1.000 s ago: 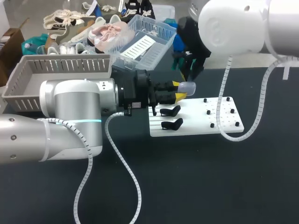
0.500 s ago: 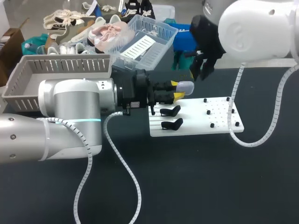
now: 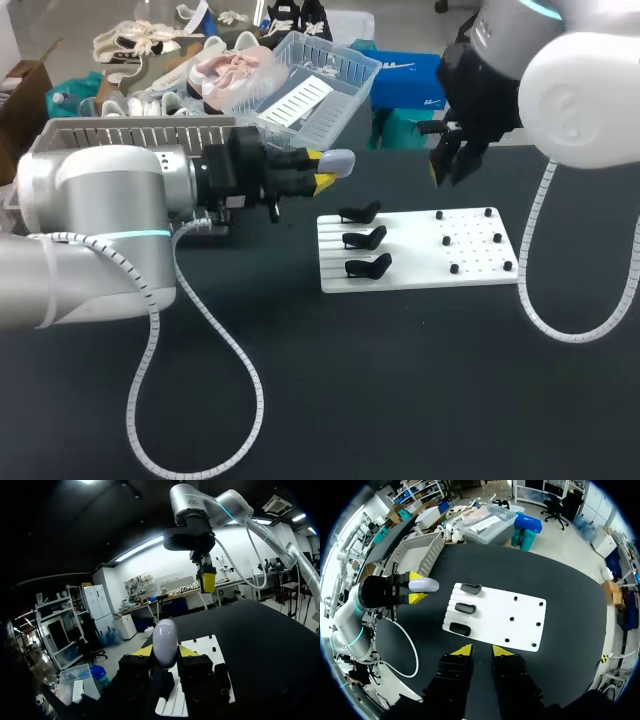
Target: Pick up each earbud case from the left stands, insert the matching earbuds, close the lid, and place the case in the box.
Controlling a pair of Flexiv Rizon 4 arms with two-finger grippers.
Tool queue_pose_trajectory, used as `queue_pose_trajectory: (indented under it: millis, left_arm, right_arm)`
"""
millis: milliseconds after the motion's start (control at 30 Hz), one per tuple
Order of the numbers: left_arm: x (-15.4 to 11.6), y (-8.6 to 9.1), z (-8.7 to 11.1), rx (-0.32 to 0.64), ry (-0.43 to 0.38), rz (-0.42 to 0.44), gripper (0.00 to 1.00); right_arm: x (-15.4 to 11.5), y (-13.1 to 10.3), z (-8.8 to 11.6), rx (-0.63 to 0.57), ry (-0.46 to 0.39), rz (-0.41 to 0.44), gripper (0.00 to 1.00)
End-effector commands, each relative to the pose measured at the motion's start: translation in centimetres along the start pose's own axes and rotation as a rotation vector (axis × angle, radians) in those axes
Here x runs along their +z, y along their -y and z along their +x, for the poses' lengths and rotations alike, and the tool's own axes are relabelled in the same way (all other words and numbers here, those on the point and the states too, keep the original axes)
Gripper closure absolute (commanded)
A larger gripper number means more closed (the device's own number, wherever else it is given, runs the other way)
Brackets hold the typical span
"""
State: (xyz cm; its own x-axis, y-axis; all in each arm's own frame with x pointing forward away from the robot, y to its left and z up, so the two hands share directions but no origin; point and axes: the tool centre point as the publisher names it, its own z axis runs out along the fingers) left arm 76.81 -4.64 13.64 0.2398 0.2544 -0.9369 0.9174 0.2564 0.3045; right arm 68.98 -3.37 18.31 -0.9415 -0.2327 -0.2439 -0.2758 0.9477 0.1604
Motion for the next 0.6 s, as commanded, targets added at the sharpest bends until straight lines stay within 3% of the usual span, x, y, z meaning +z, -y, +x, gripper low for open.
queue_pose_trajectory:
  millis: [33, 333, 600]
  left_arm:
    - [-2.8, -0.2, 0.6, 0.022, -0.011, -0.076, 1.00]
    - [-7.8, -4.2, 2.9, 0.037, -0.055, -0.203, 1.00]
    - [-12.3, -7.4, 4.7, 0.041, -0.086, -0.287, 1.00]
  right_arm:
    - [-0.2, 0.2, 1.0, 0.017, 0.059, -0.008, 0.78]
    - [-0.9, 0.5, 2.2, 0.028, 0.095, -0.053, 0.76]
    - [-0.5, 0.3, 3.0, -0.030, 0.181, -0.102, 0.71]
